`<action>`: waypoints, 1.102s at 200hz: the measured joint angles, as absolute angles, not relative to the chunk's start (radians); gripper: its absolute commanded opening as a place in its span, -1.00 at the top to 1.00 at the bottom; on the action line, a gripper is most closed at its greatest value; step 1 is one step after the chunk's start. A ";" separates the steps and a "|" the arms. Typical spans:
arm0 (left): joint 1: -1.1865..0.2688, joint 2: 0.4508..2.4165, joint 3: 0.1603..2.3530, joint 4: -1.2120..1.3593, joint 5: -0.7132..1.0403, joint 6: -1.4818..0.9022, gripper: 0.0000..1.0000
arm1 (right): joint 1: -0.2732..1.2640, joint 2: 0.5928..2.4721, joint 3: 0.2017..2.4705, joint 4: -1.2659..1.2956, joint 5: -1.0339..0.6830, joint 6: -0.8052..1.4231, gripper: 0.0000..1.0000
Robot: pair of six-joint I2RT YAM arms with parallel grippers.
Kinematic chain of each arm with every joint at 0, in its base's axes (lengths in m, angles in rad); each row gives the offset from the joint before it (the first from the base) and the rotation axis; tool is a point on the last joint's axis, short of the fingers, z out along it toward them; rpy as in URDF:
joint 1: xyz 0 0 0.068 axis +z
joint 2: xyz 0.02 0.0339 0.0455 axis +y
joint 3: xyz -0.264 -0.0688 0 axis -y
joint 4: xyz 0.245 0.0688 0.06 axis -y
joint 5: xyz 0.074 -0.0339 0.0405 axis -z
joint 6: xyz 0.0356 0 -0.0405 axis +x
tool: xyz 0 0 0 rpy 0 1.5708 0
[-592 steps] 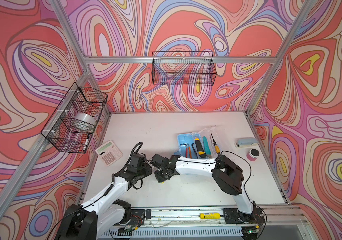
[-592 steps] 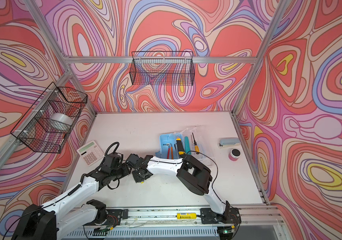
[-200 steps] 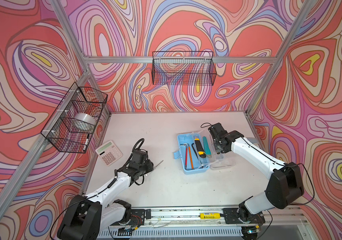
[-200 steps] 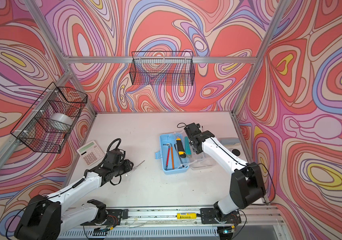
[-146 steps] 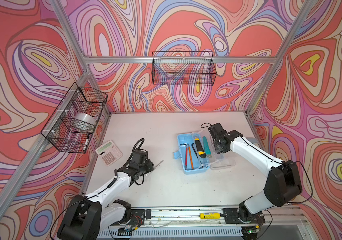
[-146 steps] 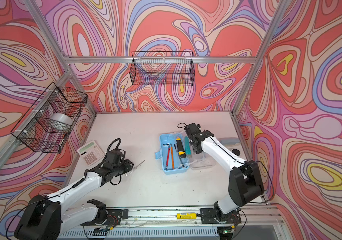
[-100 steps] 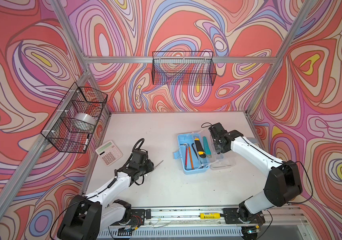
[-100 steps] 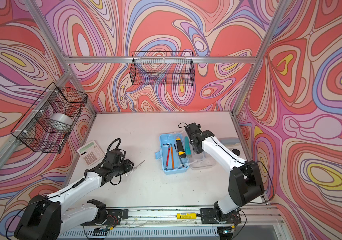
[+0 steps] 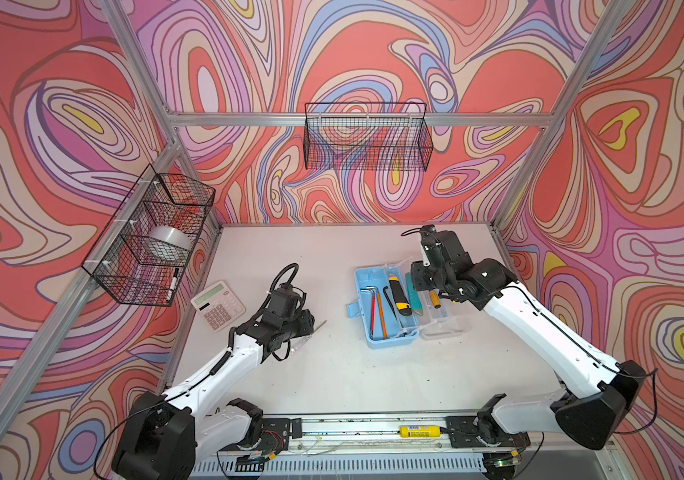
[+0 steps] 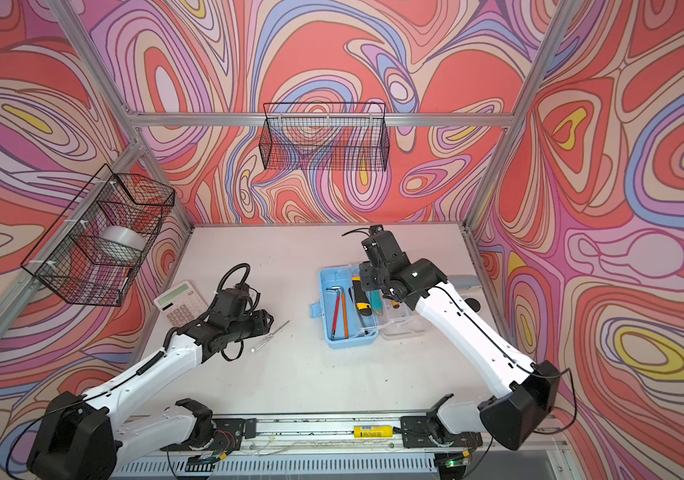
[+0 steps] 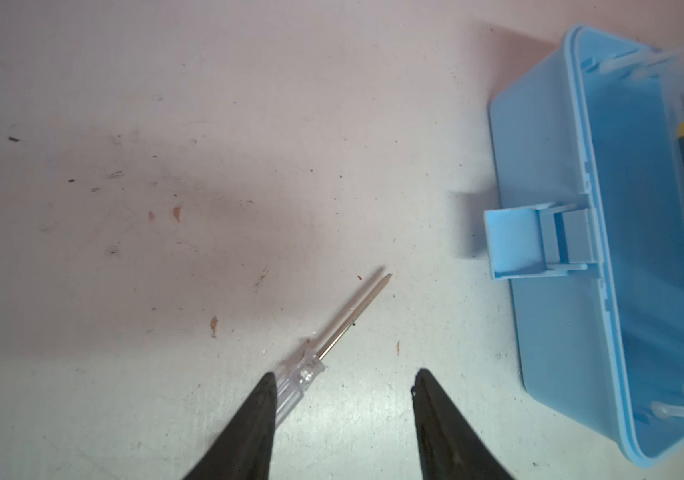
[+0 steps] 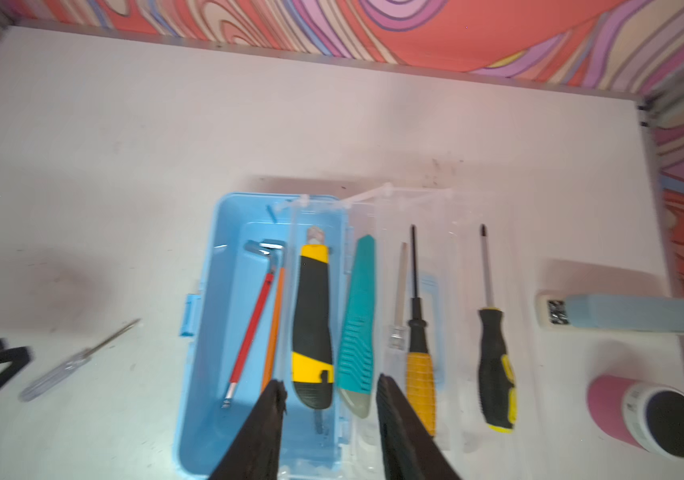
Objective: Pack the tool kit
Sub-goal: 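Carry the black-yellow screwdriver into the box and release it with the right gripper, then lower the left gripper onto the thin clear-handled screwdriver and grasp it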
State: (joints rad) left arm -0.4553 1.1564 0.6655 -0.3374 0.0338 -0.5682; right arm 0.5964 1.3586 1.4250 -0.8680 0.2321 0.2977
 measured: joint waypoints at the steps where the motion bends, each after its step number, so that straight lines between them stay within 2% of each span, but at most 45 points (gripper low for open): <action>1: -0.458 1.159 0.669 -0.340 0.032 -0.567 -0.07 | 0.598 1.359 1.425 -0.866 0.229 0.298 0.21; 29: -0.541 1.245 0.773 -0.463 -0.034 -0.545 -0.08 | 0.601 1.377 1.421 -0.841 0.207 0.301 0.20; 85: -0.549 1.339 0.825 -0.638 -0.139 -0.526 -0.06 | 0.601 1.390 1.381 -0.793 0.182 0.301 0.22; 112: -0.549 1.422 0.825 -0.649 -0.139 -0.523 0.00 | 0.601 1.397 1.373 -0.791 0.183 0.299 0.23; 161: -0.549 1.431 0.825 -0.643 -0.140 -0.516 0.11 | 0.601 1.398 1.371 -0.786 0.196 0.297 0.23; 220: -0.549 1.481 0.825 -0.632 -0.147 -0.511 0.16 | 0.601 1.406 1.366 -0.778 0.210 0.298 0.24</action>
State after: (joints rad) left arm -0.5488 1.4811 0.8246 -0.6315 -0.1474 -0.5114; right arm 0.6014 1.4063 1.3663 -0.7784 0.2104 0.2977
